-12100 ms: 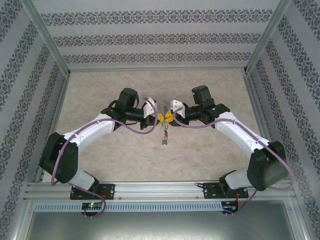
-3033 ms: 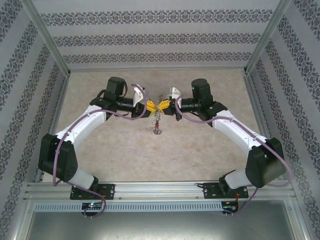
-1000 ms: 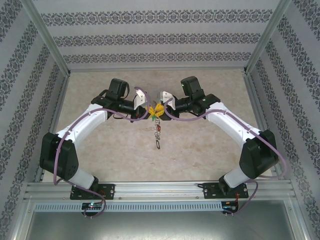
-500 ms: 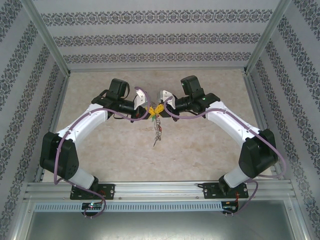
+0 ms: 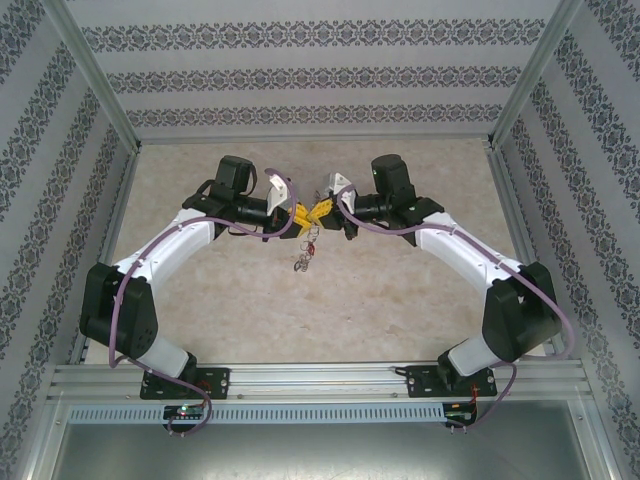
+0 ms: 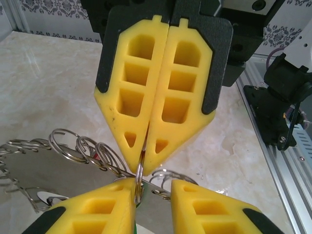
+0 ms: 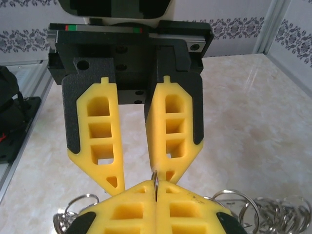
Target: Put the keys on the keyring
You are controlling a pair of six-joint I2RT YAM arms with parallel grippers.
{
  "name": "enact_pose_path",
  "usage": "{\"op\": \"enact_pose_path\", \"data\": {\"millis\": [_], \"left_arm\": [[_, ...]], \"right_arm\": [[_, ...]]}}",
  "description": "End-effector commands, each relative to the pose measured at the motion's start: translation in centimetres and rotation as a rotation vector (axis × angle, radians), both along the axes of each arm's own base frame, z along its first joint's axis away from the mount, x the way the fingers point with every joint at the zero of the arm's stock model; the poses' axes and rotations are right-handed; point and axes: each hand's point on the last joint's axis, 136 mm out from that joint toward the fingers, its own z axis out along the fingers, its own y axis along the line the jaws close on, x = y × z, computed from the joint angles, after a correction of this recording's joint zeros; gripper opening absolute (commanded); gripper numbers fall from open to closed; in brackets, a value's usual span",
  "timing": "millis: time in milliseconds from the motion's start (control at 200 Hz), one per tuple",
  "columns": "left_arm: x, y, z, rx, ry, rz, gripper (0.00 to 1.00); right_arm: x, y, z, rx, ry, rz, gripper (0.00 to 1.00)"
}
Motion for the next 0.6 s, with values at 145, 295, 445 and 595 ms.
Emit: {"op": "enact_pose_path", "data": {"millis": [145, 295, 445, 595], "left_arm": [[0.3, 1.6, -0.4, -0.032, 0.015, 0.044, 0.32], [0.8, 2.0, -0.2, -0.047, 0.0, 0.07, 0.35], [1.4, 1.8, 0.0, -0.063, 0.003, 0.085, 0.38], [1.8, 1.8, 0.9, -0.09, -0.032, 0.11, 0.44]], "right_arm": [[-0.2, -0.7, 4.9, 0.138, -0.084, 0.003, 0.0], [-0.4, -0.6, 5.1, 0.143, -0.075, 0.009, 0.0], [-0.7, 0.0, 5.1, 0.137, -0.085, 0.023, 0.0], [-0.9, 0.4, 5.3, 0.138, -0.091, 0.027, 0.0]]}}
